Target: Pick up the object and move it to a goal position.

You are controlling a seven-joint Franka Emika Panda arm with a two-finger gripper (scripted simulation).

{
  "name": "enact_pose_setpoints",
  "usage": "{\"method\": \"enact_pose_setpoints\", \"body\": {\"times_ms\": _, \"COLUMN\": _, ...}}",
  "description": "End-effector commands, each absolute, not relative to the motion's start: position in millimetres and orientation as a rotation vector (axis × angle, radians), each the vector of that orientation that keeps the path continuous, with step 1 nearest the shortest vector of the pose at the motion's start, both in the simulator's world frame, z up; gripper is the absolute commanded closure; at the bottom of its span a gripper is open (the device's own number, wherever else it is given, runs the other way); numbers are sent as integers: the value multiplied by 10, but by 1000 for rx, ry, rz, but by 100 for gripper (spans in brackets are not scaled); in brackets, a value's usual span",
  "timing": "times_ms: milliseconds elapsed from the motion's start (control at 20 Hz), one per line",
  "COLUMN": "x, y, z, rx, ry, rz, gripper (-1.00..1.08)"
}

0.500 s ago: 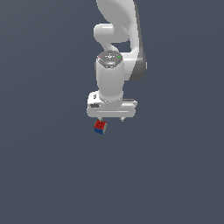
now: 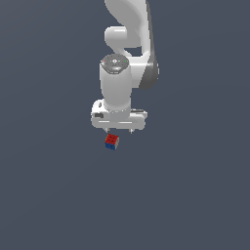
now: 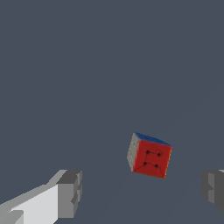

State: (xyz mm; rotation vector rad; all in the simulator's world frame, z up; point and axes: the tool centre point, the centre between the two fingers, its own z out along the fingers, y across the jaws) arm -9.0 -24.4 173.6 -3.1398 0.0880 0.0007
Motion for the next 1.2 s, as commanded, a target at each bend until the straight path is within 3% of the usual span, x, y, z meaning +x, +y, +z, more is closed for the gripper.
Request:
{"method": "enact_pose_setpoints", "body": {"times_ms": 0, "x": -104, "y": -275, "z": 1748, "rx": -3141, "ry": 97, "rz": 6, "gripper": -92}}
{"method": "enact_pose_setpoints", "body": {"times_ms": 1150, "x": -406, "y": -661, "z": 872, "rx": -3107, "ry": 460, "rz": 0, "gripper": -92}}
